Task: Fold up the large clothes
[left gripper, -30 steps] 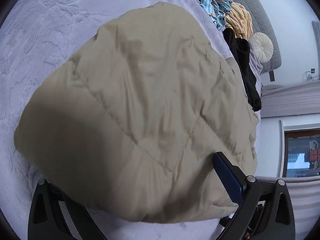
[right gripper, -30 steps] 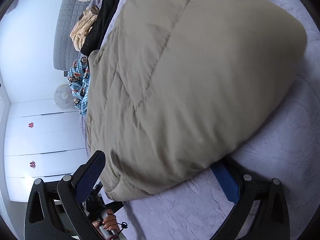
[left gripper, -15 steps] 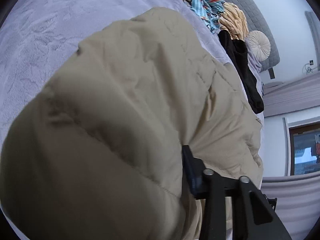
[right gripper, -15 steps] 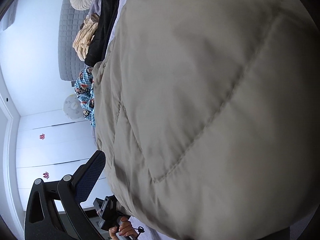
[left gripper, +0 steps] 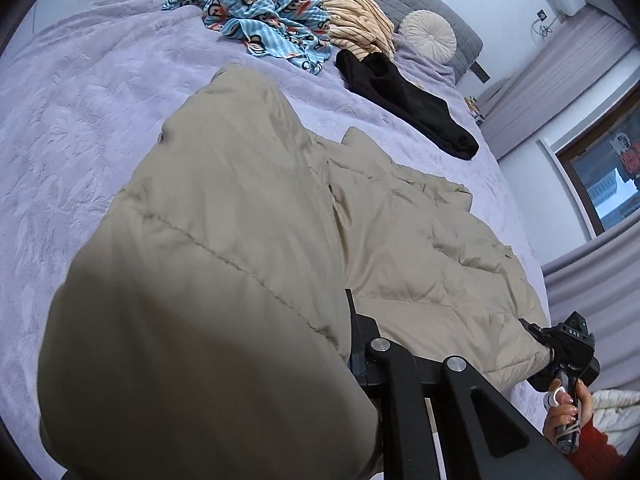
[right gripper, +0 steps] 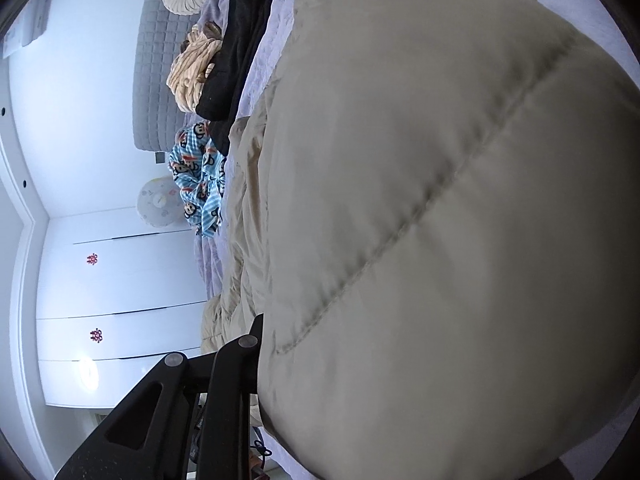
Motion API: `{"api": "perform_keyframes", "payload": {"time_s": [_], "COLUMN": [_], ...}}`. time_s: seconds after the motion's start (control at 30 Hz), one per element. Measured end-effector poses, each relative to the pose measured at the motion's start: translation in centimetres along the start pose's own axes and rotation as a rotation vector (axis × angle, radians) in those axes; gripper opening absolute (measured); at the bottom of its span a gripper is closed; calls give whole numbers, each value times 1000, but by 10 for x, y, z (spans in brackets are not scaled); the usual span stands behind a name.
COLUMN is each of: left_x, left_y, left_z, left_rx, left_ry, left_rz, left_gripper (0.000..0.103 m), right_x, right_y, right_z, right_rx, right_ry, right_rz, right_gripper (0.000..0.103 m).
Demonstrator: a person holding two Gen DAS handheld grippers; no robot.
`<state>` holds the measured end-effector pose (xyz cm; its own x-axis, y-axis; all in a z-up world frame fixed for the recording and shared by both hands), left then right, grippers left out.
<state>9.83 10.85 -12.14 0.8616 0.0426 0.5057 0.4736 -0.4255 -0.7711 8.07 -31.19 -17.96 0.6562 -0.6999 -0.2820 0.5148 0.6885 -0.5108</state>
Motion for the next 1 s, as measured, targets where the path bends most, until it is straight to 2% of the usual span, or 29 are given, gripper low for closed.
{"api": "perform_keyframes", "payload": {"time_s": [0.07,0.27,0.53,0.6,0.7,0.77,0.83,1.0], "left_x": [-11,-75,-149,-157,-158,-157,-159,-161], "left_y": [-9,-35,-42,-40,-43,-50,-62,-93], "left_z": [-3,-5,-3,0,5,9,13,27], "left_rx": [-9,-34,-11,-10,11,58,99,193], "left_ry": [-8,-62,-138,-166,-183,-175,-155,-135], "left_rz": [20,116,247,269,293,313,325,329], "left_gripper": [17,17,17,18,25,39,44,44], "right_x": [-9,-42,-73,-73,-69,-69,-71,-72], "right_y": [-6,-27,-51,-50,-46,-41,-41,-34], "right_z": [-3,-27,-62,-72,-70,-63,-56,-35], "right_rx": [-9,-43,-115,-132,-147,-173,-207,-299], "right_ry": [7,50,127,159,200,202,186,125], "right_rz": [9,34,34,27,20,11,6,12], "right_gripper": [24,24,24,26,30,35,39,44]}}
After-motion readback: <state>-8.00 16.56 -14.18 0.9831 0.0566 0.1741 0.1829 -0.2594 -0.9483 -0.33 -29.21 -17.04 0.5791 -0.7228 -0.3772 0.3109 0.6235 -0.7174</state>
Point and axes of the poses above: each gripper's, at about its wrist camera, not at the fingertips, and y roughly the way its jaws point, z to its left, x to its top, the point moved 6 cm from there along y, roughly the way its jaws point, and after that the axes turned 13 degrees about y, right-handed, at the moved point
